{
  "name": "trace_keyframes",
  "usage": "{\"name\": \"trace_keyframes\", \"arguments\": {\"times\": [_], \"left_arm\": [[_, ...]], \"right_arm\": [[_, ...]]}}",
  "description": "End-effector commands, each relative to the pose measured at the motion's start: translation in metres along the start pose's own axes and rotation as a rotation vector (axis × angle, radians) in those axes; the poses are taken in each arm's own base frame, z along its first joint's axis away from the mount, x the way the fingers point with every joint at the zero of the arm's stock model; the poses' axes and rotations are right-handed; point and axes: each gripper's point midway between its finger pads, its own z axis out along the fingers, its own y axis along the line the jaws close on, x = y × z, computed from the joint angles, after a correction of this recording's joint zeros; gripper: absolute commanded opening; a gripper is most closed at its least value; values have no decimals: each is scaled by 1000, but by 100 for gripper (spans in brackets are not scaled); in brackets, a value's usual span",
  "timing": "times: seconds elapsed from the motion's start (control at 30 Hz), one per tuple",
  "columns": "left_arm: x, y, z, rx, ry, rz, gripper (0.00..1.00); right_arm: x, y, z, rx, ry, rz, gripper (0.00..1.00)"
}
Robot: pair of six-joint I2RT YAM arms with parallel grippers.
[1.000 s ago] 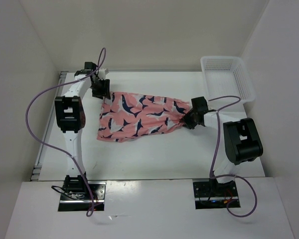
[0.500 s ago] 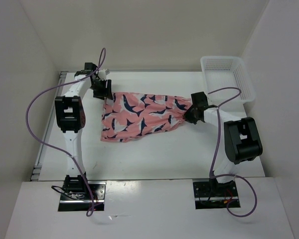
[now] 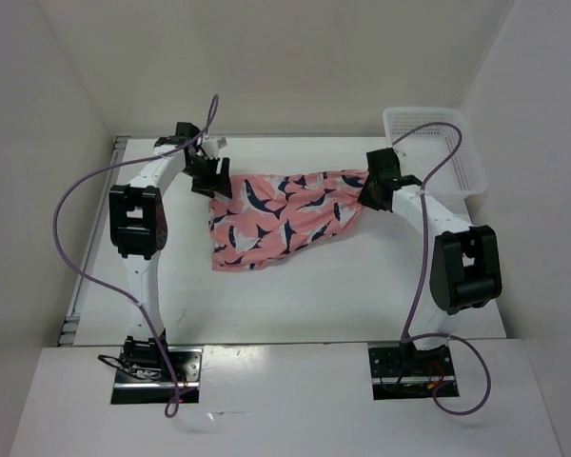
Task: Fold and stack the shorts
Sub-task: Fold the shorts
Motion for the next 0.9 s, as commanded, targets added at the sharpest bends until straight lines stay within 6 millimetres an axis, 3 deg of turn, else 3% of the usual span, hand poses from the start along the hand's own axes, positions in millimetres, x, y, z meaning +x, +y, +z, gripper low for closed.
{"name": "trace_keyframes", "arguments": {"times": [0.0, 0.1, 0.13, 0.2, 0.23, 0.27, 0.3, 0.37, 0.4, 0.47, 0.5, 0.53, 0.67, 0.73, 0.87], "left_arm": [[7, -10, 25, -27, 46, 41, 75], [6, -5, 33, -58, 54, 50, 76], [4, -2, 34, -70, 52, 51, 76], [5, -5, 36, -78, 56, 59, 76], [2, -5, 35, -79, 47, 63, 76], [2, -4, 34, -88, 48, 63, 76], [2, -4, 34, -88, 48, 63, 76], [-4, -6, 26, -98, 28, 71, 77], [0, -5, 28, -98, 38, 67, 77], [-7, -3, 16, -114, 13, 69, 77], [-8, 3, 14, -120, 8, 57, 77], [-12, 9, 0, -130, -15, 46, 77], [-20, 24, -33, -135, -74, 9, 82], [-12, 32, -35, -157, -58, -10, 82], [23, 37, -5, -105, 73, -70, 81]], "right_arm": [[-47, 8, -23, 47, -114, -180, 0], [-56, 25, -30, 79, -142, -367, 0], [-65, 39, -37, 71, -178, -403, 0], [-55, 63, -42, 95, -194, -524, 0], [-60, 80, -50, 81, -226, -600, 0], [-54, 93, -54, 73, -230, -661, 0], [-32, 119, -55, 52, -230, -753, 0], [-16, 148, -62, 32, -248, -897, 0], [2, 176, -75, -8, -268, -970, 0], [31, 199, -67, -21, -250, -1090, 0], [43, 222, -78, -58, -280, -1123, 0], [55, 231, -73, -67, -272, -1145, 0], [81, 268, -87, -194, -270, -1187, 0], [100, 284, -94, -274, -261, -1223, 0], [124, 300, -102, -384, -233, -1278, 0]]}}
